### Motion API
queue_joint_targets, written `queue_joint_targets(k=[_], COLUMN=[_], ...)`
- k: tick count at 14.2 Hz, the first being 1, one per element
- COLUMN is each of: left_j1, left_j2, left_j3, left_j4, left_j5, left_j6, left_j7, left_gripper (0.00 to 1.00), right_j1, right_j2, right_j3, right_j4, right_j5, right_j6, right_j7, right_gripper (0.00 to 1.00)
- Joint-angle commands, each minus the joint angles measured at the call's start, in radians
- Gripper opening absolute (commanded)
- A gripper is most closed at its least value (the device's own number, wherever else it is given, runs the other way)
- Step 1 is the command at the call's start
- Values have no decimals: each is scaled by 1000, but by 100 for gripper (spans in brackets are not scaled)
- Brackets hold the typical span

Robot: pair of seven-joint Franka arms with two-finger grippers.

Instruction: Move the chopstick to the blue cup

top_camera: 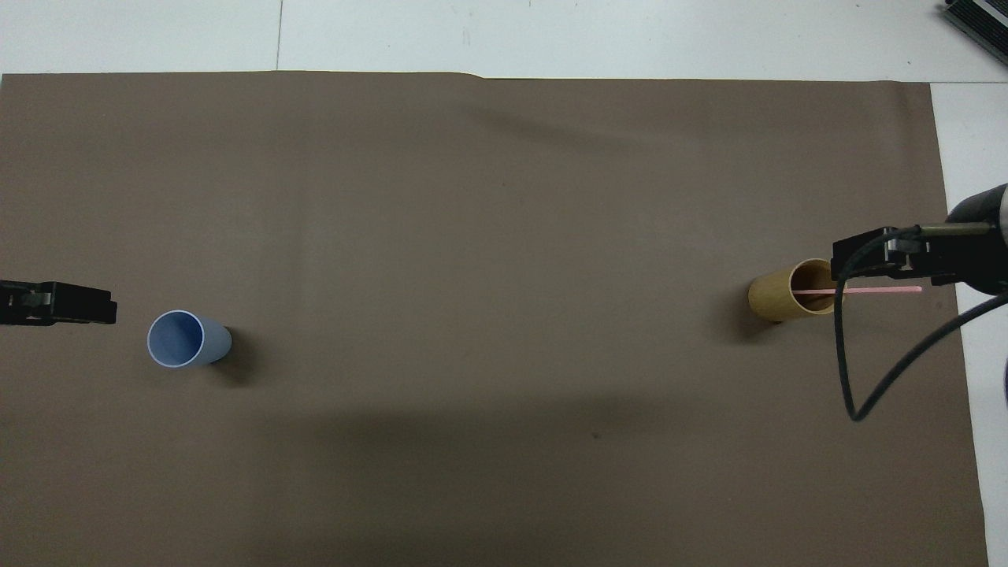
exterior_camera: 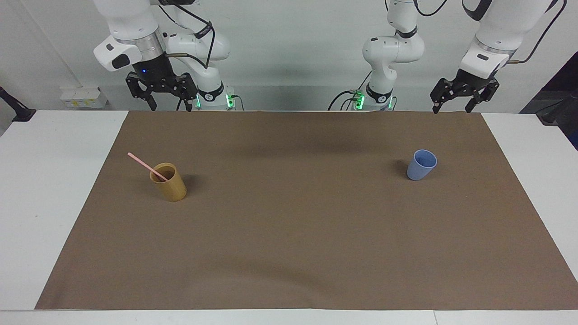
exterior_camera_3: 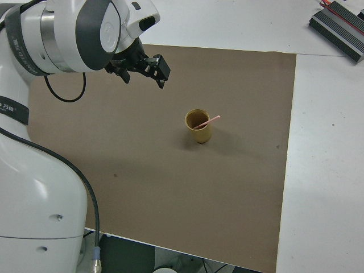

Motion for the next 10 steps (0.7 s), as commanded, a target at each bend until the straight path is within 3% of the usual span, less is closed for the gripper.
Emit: queue_joint_targets(k=[1,10], left_j1=[-1,2], left_j2=[1,-3], left_j3=[-2,6], left_j4=[15,19], left_j5=[21,19], left_j6=[-40,-45], left_j7=[3,-13], left_gripper=[100,100], right_j1=[-10,-16], right_j2=[-20,-20], right_j3=[10,4], right_j4=[-21,-24], right_j5=[-4,15], right_j6=[4,1], right_j7=[-7,-16], right_gripper=[100,100])
